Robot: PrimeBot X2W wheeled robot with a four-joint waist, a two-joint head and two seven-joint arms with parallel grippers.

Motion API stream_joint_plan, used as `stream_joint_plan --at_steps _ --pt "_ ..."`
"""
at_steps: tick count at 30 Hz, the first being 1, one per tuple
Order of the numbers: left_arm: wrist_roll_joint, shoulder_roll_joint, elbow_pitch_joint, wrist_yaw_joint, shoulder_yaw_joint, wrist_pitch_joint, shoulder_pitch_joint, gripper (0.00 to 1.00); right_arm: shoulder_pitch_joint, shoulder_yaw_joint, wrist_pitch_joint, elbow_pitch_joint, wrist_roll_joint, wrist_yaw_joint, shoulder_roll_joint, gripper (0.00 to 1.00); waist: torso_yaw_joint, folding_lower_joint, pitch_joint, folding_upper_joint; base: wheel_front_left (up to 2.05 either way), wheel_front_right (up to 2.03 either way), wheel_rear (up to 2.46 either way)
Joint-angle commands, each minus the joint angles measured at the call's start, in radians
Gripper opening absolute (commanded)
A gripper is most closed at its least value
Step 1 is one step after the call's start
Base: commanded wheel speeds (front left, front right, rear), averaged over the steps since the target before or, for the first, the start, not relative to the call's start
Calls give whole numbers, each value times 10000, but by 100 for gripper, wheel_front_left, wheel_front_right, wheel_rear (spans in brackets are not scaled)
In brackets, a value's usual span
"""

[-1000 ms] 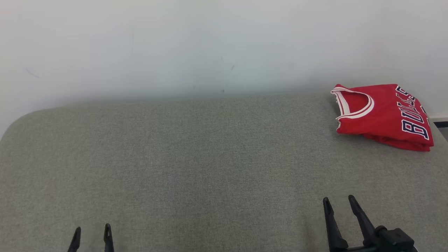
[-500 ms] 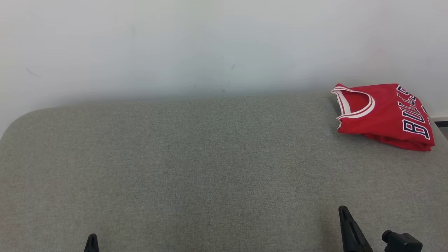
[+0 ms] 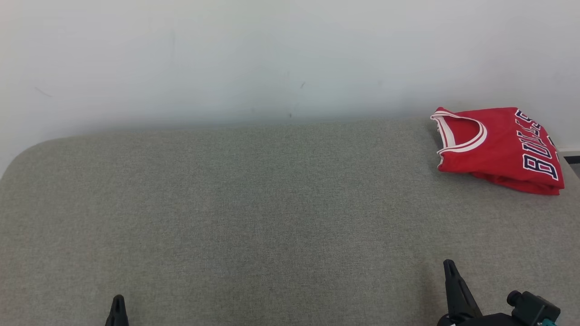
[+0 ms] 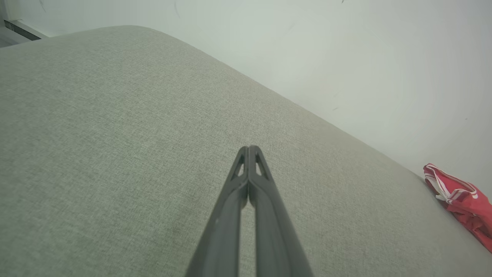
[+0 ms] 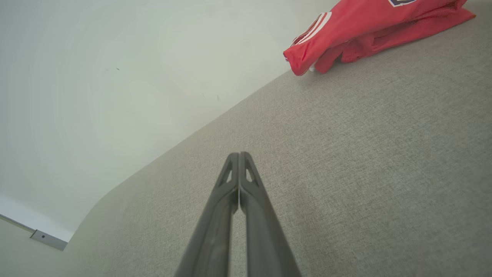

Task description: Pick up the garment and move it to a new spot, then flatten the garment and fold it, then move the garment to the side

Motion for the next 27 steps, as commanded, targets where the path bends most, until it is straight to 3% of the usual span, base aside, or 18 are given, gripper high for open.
stream_joint_plan --at_steps 1,27 --pt "-390 24 -109 -62 28 88 -291 0 -259 -62 72 -121 368 -5 23 0 2 0 4 0 0 0 0" --pt "-4013 -12 25 -192 81 989 -864 0 -702 -401 981 -23 3769 -10 177 0 45 0 82 0 0 0 0"
